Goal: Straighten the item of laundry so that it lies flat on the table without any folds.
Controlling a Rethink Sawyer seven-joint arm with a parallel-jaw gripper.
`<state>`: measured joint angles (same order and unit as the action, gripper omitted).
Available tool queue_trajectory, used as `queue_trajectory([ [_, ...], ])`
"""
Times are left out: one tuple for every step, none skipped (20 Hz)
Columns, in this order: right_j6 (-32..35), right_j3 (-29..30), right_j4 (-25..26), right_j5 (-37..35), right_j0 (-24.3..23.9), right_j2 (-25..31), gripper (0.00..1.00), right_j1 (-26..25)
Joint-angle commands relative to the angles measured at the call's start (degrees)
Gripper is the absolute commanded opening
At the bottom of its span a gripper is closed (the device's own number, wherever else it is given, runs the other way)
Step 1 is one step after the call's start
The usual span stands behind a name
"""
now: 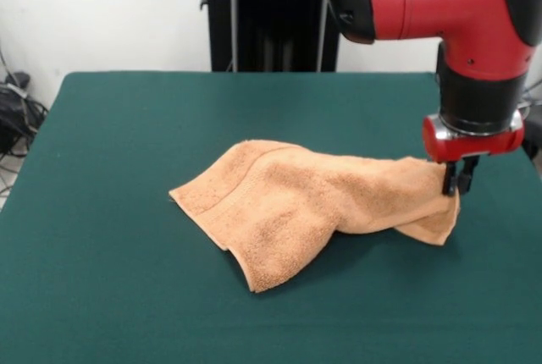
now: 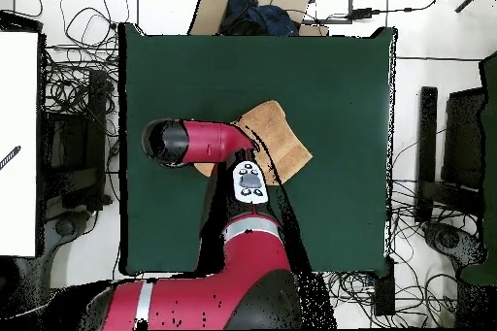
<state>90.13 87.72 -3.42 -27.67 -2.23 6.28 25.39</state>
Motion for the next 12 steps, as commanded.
queue_trajectory([
  [15.2, 2.6, -3.16, 4.73, 1.45, 0.65, 0.0, -0.95],
  [15.21, 2.49, -3.23, 4.84, 1.53, 0.66, 0.0, -1.12],
  [15.09, 2.41, -3.22, 4.77, 1.53, 0.63, 0.0, -1.16],
  [15.03, 2.36, -3.26, 4.68, 1.52, 0.58, 0.0, -1.15],
  [14.97, 2.3, -3.3, 4.58, 1.51, 0.52, 0.0, -1.14],
  [15.06, 2.92, -3.27, 4.85, 1.52, 0.55, 0.0, -0.78],
  [15.11, 3.11, -3.38, 4.98, 1.57, 0.58, 0.0, -0.69],
  [15.16, 3.2, -3.48, 4.99, 1.64, 0.57, 0.0, -0.61],
  [15.2, 3.17, -3.53, 4.95, 1.75, 0.53, 0.0, -0.59],
  [15.2, 3.51, -3.59, 5.14, 1.72, 0.63, 0.0, -0.46],
  [15.14, 3.61, -3.62, 5.34, 1.69, 0.65, 0.0, -0.42],
  [15.08, 3.63, -3.67, 5.29, 1.69, 0.66, 0.0, -0.4],
])
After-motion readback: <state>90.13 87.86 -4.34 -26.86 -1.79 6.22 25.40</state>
